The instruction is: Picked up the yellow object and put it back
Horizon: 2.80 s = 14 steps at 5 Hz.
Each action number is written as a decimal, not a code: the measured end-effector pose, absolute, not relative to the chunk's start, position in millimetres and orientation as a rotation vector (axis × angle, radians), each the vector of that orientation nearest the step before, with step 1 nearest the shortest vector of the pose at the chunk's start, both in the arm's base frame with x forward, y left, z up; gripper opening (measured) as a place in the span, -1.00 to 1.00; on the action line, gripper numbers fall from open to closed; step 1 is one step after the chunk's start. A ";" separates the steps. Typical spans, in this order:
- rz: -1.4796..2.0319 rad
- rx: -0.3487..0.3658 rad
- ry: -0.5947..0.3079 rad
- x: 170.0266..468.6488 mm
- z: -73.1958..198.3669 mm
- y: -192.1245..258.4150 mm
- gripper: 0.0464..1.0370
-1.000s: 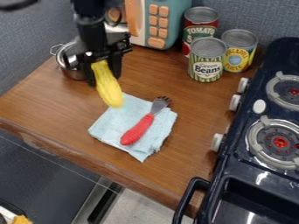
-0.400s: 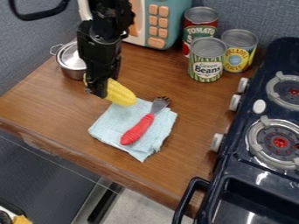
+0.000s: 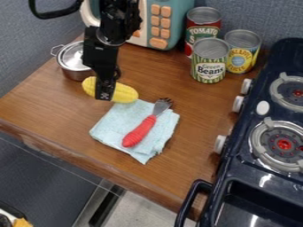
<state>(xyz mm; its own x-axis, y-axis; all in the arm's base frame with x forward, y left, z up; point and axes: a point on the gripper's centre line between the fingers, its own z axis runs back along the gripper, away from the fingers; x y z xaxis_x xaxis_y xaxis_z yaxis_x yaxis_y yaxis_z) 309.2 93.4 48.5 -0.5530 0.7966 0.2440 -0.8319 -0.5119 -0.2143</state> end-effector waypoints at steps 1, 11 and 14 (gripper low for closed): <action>2.176 0.137 -0.396 310.2 49.8 95.5 0.09; 2.349 0.245 -0.103 295.8 26.3 121.6 0.82; 2.135 0.207 -0.198 303.9 54.7 117.7 0.93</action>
<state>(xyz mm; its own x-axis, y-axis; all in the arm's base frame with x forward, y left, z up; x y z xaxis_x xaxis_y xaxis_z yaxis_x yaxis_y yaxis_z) 303.9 117.7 54.7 -0.5364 0.8134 0.2249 -0.8409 -0.5377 -0.0612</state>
